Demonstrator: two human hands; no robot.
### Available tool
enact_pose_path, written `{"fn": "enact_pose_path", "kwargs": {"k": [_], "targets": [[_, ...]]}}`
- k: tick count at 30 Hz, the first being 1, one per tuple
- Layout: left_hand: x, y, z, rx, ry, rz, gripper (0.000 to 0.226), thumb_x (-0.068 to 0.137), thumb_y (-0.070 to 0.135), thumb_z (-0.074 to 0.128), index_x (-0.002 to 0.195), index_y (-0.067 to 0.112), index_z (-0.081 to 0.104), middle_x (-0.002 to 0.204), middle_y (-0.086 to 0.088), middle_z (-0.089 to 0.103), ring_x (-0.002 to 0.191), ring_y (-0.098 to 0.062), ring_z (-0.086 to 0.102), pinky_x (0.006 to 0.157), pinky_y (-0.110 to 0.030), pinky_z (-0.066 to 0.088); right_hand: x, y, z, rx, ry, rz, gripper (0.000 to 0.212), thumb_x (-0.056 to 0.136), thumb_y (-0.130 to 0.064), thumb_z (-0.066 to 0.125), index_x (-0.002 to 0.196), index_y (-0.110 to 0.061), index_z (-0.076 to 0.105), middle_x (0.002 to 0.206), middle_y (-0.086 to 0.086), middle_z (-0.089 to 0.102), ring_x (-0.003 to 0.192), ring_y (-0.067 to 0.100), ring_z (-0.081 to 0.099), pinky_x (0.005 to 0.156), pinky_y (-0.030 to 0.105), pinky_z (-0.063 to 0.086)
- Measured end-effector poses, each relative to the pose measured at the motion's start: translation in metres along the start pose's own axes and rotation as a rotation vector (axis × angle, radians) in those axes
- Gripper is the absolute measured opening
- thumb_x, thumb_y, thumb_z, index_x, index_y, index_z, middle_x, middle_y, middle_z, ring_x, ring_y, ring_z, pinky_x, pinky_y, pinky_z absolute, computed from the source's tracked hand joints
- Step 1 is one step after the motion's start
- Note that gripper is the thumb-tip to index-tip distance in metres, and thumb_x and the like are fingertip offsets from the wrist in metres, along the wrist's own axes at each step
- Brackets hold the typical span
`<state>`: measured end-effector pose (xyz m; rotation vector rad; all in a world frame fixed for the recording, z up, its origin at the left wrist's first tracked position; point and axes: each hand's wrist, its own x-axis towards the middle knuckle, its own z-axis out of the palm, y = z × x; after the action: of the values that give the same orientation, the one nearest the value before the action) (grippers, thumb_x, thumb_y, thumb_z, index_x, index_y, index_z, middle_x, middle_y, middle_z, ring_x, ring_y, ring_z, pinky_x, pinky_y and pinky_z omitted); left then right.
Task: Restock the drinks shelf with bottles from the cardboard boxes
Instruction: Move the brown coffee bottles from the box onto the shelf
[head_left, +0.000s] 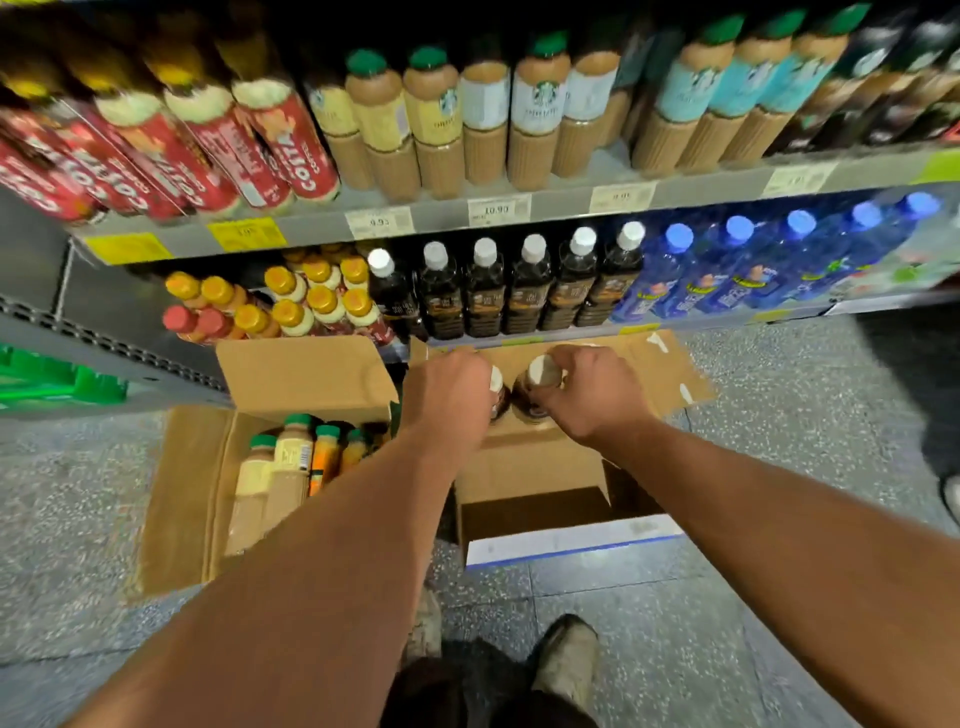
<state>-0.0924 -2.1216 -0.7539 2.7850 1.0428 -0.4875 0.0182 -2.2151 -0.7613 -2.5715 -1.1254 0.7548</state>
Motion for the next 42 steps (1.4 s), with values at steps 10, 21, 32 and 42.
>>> {"fn": "enact_pose_path", "kwargs": {"k": [10, 21, 32, 42], "targets": [[-0.042, -0.025, -0.191, -0.053, 0.136, 0.065, 0.024, 0.098, 0.023, 0.048, 0.118, 0.011, 0.053, 0.118, -0.006, 0.055, 0.106, -0.026, 0.058, 0.079, -0.035, 0.045, -0.046, -0.097, -0.181, -0.054, 0.101, -0.175, 0.019, 0.081, -0.032, 0.063, 0.077, -0.015, 0.058, 0.081, 0.008, 0.062, 0.074, 0.027, 0.053, 0.058, 0.026, 0.038], [-0.112, -0.055, -0.391, -0.046, 0.403, -0.050, 0.022, 0.096, 0.019, 0.045, 0.113, 0.010, 0.054, 0.120, -0.011, 0.053, 0.111, -0.033, 0.055, 0.078, -0.039, 0.044, -0.096, -0.213, -0.353, -0.083, 0.393, -0.377, 0.023, 0.081, -0.036, 0.059, 0.082, -0.014, 0.065, 0.091, 0.013, 0.067, 0.088, 0.034, 0.062, 0.063, 0.031, 0.042], [-0.169, -0.094, -0.488, -0.094, 0.532, -0.059, 0.019, 0.097, 0.021, 0.044, 0.108, 0.008, 0.054, 0.118, -0.012, 0.052, 0.110, -0.033, 0.051, 0.081, -0.039, 0.041, -0.137, -0.294, -0.409, 0.033, 0.503, -0.429, 0.024, 0.079, -0.034, 0.058, 0.068, -0.013, 0.053, 0.071, 0.006, 0.057, 0.071, 0.028, 0.053, 0.048, 0.029, 0.029], [-0.177, -0.150, -0.531, -0.265, 0.637, -0.019, 0.023, 0.099, 0.022, 0.043, 0.109, 0.003, 0.051, 0.117, -0.015, 0.046, 0.106, -0.036, 0.052, 0.084, -0.042, 0.042, -0.142, -0.363, -0.425, 0.205, 0.596, -0.371, 0.024, 0.082, -0.034, 0.065, 0.084, -0.010, 0.063, 0.085, 0.007, 0.064, 0.080, 0.027, 0.058, 0.057, 0.030, 0.036]]}}
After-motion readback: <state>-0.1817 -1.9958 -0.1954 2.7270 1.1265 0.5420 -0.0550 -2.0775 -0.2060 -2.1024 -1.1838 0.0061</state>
